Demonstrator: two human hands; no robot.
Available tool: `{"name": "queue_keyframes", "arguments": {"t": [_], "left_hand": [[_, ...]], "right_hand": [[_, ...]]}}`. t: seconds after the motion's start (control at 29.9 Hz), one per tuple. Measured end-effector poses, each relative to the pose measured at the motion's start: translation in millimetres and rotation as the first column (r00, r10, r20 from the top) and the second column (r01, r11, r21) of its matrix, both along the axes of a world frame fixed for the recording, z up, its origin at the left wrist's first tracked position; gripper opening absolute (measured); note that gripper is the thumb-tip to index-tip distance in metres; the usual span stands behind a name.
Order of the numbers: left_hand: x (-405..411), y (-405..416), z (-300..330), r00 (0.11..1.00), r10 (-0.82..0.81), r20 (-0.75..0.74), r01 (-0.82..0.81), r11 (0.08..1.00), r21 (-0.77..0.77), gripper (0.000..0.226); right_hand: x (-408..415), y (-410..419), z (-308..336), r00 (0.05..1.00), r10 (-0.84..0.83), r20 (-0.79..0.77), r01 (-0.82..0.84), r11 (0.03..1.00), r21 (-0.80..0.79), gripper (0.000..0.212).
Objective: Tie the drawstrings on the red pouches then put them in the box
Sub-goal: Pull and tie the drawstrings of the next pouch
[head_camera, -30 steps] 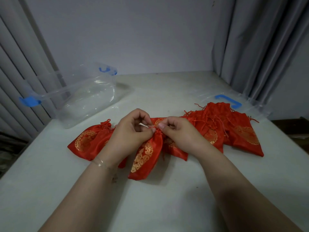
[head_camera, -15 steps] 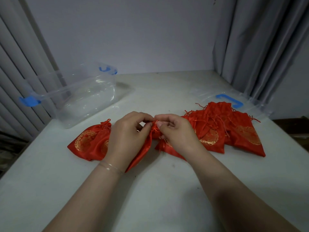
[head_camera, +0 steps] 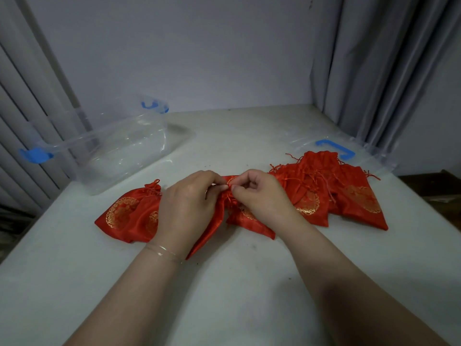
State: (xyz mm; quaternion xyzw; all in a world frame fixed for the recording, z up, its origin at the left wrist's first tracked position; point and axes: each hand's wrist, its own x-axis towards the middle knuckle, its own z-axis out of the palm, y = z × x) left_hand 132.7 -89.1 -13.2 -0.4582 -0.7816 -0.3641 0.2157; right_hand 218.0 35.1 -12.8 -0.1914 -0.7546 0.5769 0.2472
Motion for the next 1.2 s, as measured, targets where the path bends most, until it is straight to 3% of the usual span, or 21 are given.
{"name": "queue_keyframes", "arguments": {"t": [0.13,0.27,0.4,0.47,0.54,0.57,0.74,0.8,0.87,0.94,1.04,1.14,1.2], "left_hand": [[1,2,-2,0.999,0.008,0.05,-0.006,0.999,-0.04,0.004],[-1,0,1,0.998,0.014,0.055,-0.008,0.994,-0.109,0.002],[0,0,4,0.988,0.007,0.153,0.01,0.994,-0.106,0.008],[-2,0,2,0.961,-0.07,0.267,0.092,0.993,-0.072,0.011],[-2,1,-1,0.929,-0.139,0.344,0.166,0.985,-0.052,0.015],[0,2,-2,0.918,-0.162,0.361,0.193,0.98,-0.051,0.016],[6,3,2,0.921,-0.208,0.329,0.229,0.973,-0.026,0.011],[6,2,4,0.918,-0.201,0.341,0.217,0.976,-0.009,0.008],[6,1,6,0.906,-0.196,0.375,0.213,0.977,-0.006,0.009],[5,0,9,0.892,-0.196,0.406,0.219,0.976,-0.011,0.009],[4,-2,11,0.888,-0.181,0.423,0.218,0.975,-0.04,0.009],[4,-3,12,0.9,-0.151,0.41,0.205,0.974,-0.093,0.008],[1,-4,9,0.918,-0.106,0.381,0.152,0.984,-0.092,0.008]], "right_hand": [[2,-6,1,0.994,-0.106,0.031,0.094,0.961,0.261,0.004],[5,-8,10,0.976,-0.204,0.078,0.123,0.808,0.576,0.006],[1,-6,9,0.967,-0.249,0.06,0.135,0.693,0.708,0.006],[0,-4,3,0.979,-0.194,0.061,0.127,0.816,0.563,0.006],[-1,-1,-2,0.998,-0.064,0.005,0.061,0.967,0.247,0.003],[-2,0,-4,0.999,-0.015,-0.036,0.019,0.994,0.111,0.008],[-4,0,3,0.993,0.067,-0.1,-0.095,0.946,-0.31,0.023],[-4,-1,4,0.992,0.078,-0.096,-0.107,0.928,-0.356,0.023],[-3,1,1,0.997,0.069,-0.038,-0.075,0.979,-0.19,0.02],[0,2,-1,0.999,0.031,0.028,-0.035,0.992,0.12,0.013],[3,4,-4,0.989,-0.067,0.135,-0.019,0.831,0.556,0.01],[2,5,-5,0.978,-0.122,0.169,-0.035,0.702,0.711,0.012],[1,8,-5,0.982,-0.107,0.153,-0.022,0.746,0.665,0.014]]}}
